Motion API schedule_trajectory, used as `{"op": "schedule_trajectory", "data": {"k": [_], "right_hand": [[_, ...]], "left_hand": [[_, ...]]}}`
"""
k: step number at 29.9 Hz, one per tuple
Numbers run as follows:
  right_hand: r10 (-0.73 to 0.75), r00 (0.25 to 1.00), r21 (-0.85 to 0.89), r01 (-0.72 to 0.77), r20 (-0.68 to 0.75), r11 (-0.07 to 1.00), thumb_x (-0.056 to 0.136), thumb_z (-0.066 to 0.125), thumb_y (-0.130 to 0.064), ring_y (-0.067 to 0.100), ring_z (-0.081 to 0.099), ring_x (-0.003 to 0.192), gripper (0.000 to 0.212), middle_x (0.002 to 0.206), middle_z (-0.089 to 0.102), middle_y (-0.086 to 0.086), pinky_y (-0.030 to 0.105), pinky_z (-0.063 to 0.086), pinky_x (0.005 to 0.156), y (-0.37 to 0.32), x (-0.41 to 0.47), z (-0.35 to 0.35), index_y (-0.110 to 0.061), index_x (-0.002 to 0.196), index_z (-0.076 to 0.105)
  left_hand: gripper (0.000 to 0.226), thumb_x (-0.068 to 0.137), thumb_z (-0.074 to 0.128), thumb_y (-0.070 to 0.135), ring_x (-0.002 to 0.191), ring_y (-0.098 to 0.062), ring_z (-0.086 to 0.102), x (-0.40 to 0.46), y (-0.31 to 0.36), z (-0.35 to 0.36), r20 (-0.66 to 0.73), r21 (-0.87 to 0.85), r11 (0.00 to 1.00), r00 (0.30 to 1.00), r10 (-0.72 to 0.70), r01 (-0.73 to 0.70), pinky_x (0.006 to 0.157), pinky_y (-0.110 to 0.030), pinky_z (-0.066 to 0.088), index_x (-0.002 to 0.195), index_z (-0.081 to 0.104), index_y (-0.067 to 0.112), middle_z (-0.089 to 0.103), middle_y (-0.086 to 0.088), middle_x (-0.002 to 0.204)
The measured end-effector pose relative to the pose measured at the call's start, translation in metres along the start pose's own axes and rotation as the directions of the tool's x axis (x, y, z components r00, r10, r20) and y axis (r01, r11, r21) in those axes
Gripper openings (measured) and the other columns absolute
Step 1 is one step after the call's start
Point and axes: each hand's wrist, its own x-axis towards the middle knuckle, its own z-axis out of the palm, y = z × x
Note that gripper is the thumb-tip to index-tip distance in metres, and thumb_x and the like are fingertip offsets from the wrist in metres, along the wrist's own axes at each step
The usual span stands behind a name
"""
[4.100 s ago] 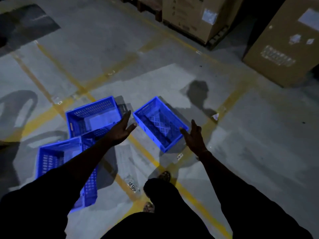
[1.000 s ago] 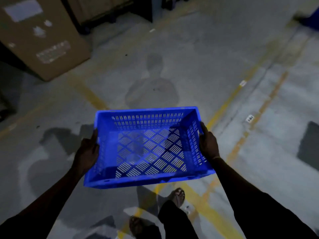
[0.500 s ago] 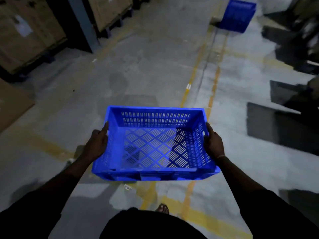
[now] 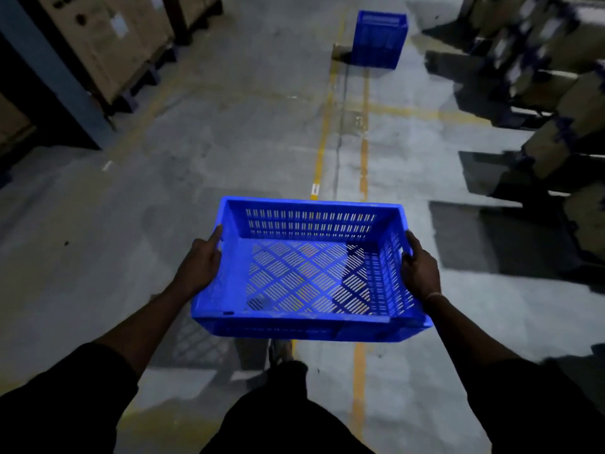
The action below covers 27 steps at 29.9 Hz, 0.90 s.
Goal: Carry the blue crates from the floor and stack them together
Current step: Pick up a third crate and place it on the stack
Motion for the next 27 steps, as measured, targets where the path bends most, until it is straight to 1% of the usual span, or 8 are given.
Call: {"op": "schedule_trajectory", "data": {"k": [3, 6, 9, 11, 14, 16, 19, 27], "right_hand": [[0.044, 0.998, 0.002, -0.044, -0.036, 0.999, 0.095, 0.051, -0.013, 0.042, 0.063, 0.087, 0.065, 0.102, 0.068, 0.023, 0.045, 0.050, 0.073, -0.010, 0.055, -0.001, -0.031, 0.155, 0.033], [0.108, 0.991, 0.036, -0.105, -0.082, 0.994, 0.094, 0.053, -0.013, 0.041, 0.066, 0.089, 0.066, 0.105, 0.070, 0.022, 0.045, 0.052, 0.075, -0.022, 0.117, -0.009, -0.031, 0.154, 0.035], [0.136, 0.983, 0.069, -0.128, -0.122, 0.989, 0.094, 0.055, -0.013, 0.039, 0.067, 0.094, 0.064, 0.110, 0.070, 0.019, 0.040, 0.049, 0.076, -0.032, 0.169, -0.017, -0.029, 0.153, 0.037], [0.150, 0.979, 0.075, -0.141, -0.137, 0.987, 0.095, 0.055, -0.014, 0.038, 0.067, 0.092, 0.063, 0.108, 0.070, 0.019, 0.037, 0.045, 0.073, -0.031, 0.210, -0.023, -0.027, 0.154, 0.037], [0.156, 0.972, 0.050, -0.150, -0.174, 0.987, 0.096, 0.053, -0.015, 0.042, 0.066, 0.090, 0.060, 0.105, 0.070, 0.023, 0.042, 0.051, 0.076, -0.023, 0.281, -0.029, -0.029, 0.152, 0.038], [0.173, 0.969, 0.058, -0.165, -0.178, 0.985, 0.096, 0.054, -0.015, 0.044, 0.066, 0.092, 0.060, 0.106, 0.069, 0.024, 0.046, 0.052, 0.080, -0.016, 0.333, -0.033, -0.029, 0.152, 0.039], [0.182, 0.967, 0.084, -0.169, -0.178, 0.982, 0.096, 0.053, -0.014, 0.044, 0.065, 0.095, 0.060, 0.107, 0.068, 0.026, 0.044, 0.049, 0.080, -0.007, 0.418, -0.042, -0.028, 0.152, 0.039], [0.168, 0.975, 0.063, -0.160, -0.149, 0.985, 0.098, 0.050, -0.019, 0.040, 0.065, 0.088, 0.059, 0.104, 0.069, 0.022, 0.042, 0.049, 0.075, -0.008, 0.632, -0.102, -0.033, 0.154, 0.035]], "left_hand": [[0.064, 0.098, 0.049, 0.008, 0.074, -0.039, 0.057, 0.083, 0.011, 0.004, 0.015, -0.028, 0.998, 0.999, 0.051, -0.051, 0.072, -0.042, 0.048, 0.157, 0.026, 0.012, 0.048, -0.023, 0.089], [0.064, 0.099, 0.050, 0.009, 0.081, -0.040, 0.058, 0.167, 0.024, 0.005, 0.048, -0.003, 0.998, 0.997, 0.057, -0.057, 0.077, -0.042, 0.047, 0.158, 0.025, 0.017, 0.047, -0.020, 0.095], [0.065, 0.100, 0.048, 0.012, 0.080, -0.038, 0.058, 0.242, 0.039, 0.009, 0.062, 0.000, 0.995, 0.993, 0.096, -0.096, 0.077, -0.040, 0.047, 0.159, 0.022, 0.022, 0.044, -0.016, 0.096], [0.066, 0.101, 0.048, 0.012, 0.080, -0.039, 0.057, 0.292, 0.056, 0.014, 0.081, 0.007, 0.993, 0.990, 0.117, -0.118, 0.078, -0.041, 0.047, 0.159, 0.021, 0.022, 0.046, -0.018, 0.099], [0.065, 0.101, 0.049, 0.014, 0.081, -0.040, 0.058, 0.367, 0.080, 0.029, 0.066, 0.004, 0.991, 0.989, 0.134, -0.135, 0.079, -0.042, 0.050, 0.159, 0.022, 0.023, 0.047, -0.020, 0.100], [0.065, 0.100, 0.049, 0.015, 0.081, -0.040, 0.058, 0.419, 0.095, 0.044, 0.084, -0.003, 0.991, 0.987, 0.134, -0.134, 0.080, -0.043, 0.051, 0.159, 0.023, 0.027, 0.046, -0.016, 0.099], [0.066, 0.100, 0.048, 0.017, 0.081, -0.039, 0.058, 0.499, 0.116, 0.070, 0.080, -0.011, 0.988, 0.984, 0.157, -0.156, 0.078, -0.042, 0.050, 0.159, 0.021, 0.032, 0.044, -0.011, 0.096], [0.064, 0.100, 0.049, 0.014, 0.077, -0.038, 0.057, 0.684, 0.195, 0.107, 0.024, -0.025, 0.993, 0.993, 0.118, -0.117, 0.079, -0.041, 0.050, 0.158, 0.026, 0.028, 0.043, -0.012, 0.096]]}}
